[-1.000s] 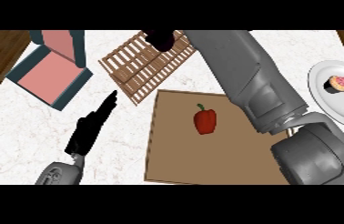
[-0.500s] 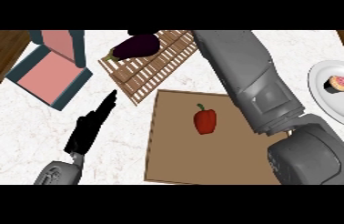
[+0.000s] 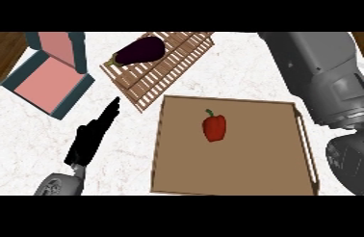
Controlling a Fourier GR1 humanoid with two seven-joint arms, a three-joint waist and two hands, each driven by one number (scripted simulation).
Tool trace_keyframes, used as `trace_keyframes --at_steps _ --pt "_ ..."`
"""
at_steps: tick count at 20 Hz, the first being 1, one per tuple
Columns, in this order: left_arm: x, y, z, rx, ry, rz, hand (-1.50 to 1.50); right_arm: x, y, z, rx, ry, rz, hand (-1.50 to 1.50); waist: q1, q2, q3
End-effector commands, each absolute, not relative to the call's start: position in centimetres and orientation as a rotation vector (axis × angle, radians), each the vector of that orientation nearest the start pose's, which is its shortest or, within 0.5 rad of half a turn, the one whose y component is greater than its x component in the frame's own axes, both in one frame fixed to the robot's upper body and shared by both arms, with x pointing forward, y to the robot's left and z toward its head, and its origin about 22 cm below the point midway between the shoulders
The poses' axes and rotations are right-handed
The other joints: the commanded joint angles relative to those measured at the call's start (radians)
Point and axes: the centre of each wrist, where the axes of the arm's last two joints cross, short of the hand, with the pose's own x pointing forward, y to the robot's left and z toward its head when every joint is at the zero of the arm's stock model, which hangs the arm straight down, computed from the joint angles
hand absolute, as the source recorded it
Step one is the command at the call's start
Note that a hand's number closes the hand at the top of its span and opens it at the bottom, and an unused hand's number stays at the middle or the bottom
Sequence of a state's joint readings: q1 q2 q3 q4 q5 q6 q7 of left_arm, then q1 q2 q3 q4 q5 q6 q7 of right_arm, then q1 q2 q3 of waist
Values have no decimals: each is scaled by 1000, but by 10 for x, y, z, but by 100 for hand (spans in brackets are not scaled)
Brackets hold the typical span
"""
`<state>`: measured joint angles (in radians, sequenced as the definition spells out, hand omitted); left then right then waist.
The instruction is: Pick the eggplant from the tray and place it in the tiered shelf
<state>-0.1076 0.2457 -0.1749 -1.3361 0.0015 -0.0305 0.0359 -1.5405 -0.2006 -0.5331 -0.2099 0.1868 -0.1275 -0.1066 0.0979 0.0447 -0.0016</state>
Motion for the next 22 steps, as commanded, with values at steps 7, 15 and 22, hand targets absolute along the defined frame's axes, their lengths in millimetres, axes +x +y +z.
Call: trace_keyframes --at_steps 7,15,22 --pt "261 251 -21 74 -1383 -358 0 480 -282 240 -150 -1752 -25 -150 -14 0 4" --pt "265 253 -15 49 -1388 -363 0 466 -336 224 -161 -1796 75 -150 -2 4 5" --pt "262 249 -24 39 -1376 -365 0 461 -352 235 -209 -1782 155 -150 20 10 4"
